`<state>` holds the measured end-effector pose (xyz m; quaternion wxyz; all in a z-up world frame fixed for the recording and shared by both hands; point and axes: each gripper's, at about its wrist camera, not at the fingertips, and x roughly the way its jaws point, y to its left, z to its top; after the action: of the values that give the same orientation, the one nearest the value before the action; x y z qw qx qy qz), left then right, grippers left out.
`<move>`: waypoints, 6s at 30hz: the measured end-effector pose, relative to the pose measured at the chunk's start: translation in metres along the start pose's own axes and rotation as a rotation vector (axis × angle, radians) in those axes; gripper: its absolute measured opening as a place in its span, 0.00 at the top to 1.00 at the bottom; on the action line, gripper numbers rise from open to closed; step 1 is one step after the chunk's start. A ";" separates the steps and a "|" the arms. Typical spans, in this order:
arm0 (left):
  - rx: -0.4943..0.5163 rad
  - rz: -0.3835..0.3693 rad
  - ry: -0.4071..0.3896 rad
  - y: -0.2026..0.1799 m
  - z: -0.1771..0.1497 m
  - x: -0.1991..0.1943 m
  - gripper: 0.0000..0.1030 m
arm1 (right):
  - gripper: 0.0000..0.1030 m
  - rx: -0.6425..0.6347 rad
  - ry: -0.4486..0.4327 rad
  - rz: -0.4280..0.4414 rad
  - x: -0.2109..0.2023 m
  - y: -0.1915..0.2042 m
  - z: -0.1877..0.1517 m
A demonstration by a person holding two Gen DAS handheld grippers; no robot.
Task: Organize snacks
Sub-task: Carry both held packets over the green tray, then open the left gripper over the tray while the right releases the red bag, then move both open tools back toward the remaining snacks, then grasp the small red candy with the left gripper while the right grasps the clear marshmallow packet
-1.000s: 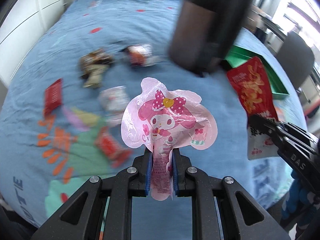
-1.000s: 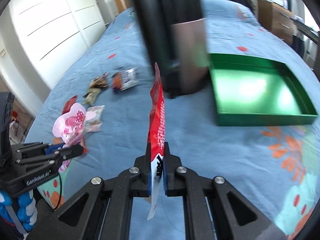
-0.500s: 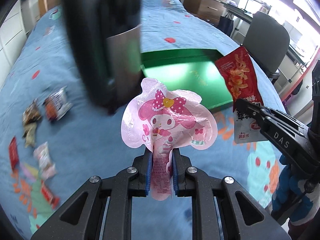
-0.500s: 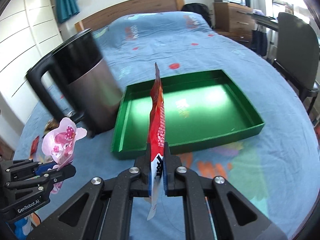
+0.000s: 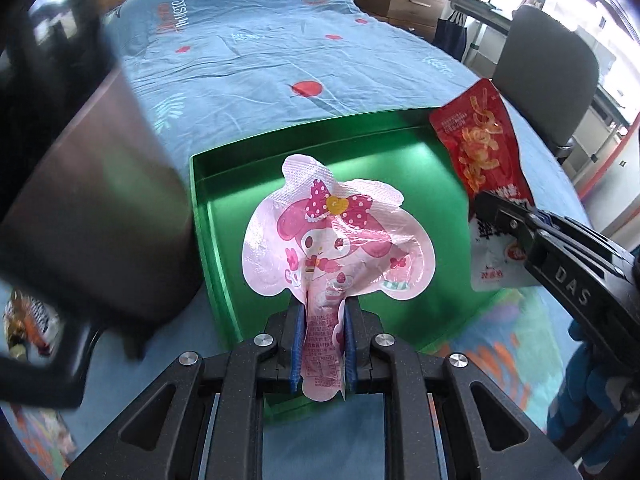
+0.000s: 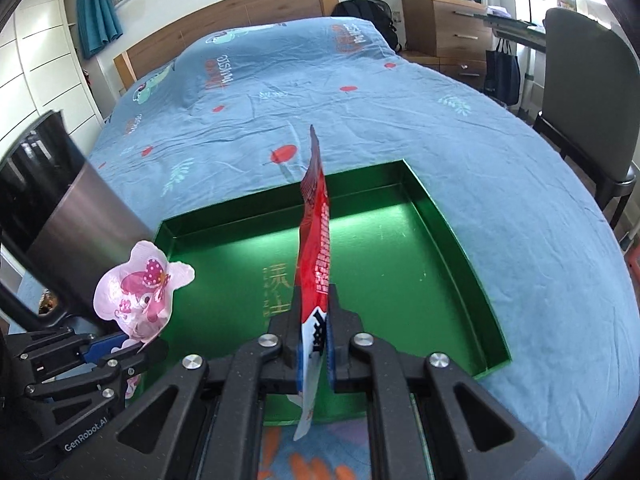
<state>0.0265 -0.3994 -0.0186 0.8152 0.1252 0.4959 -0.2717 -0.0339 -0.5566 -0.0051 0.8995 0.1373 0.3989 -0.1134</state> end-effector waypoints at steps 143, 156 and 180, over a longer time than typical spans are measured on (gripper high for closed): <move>-0.611 0.328 -0.081 0.259 -0.288 -0.174 0.49 | 0.00 -0.352 0.030 0.216 -0.104 0.289 -0.151; -0.656 0.292 -0.034 0.259 -0.268 -0.129 0.49 | 0.00 -0.388 0.074 0.267 -0.069 0.317 -0.138; -0.755 0.267 -0.041 0.287 -0.272 -0.105 0.50 | 0.00 -0.435 0.258 0.383 0.010 0.385 -0.139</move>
<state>-0.0500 -0.0016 -0.0754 0.8418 -0.1254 0.5239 0.0353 -0.0022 -0.1496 -0.0415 0.8549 0.0277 0.4914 0.1641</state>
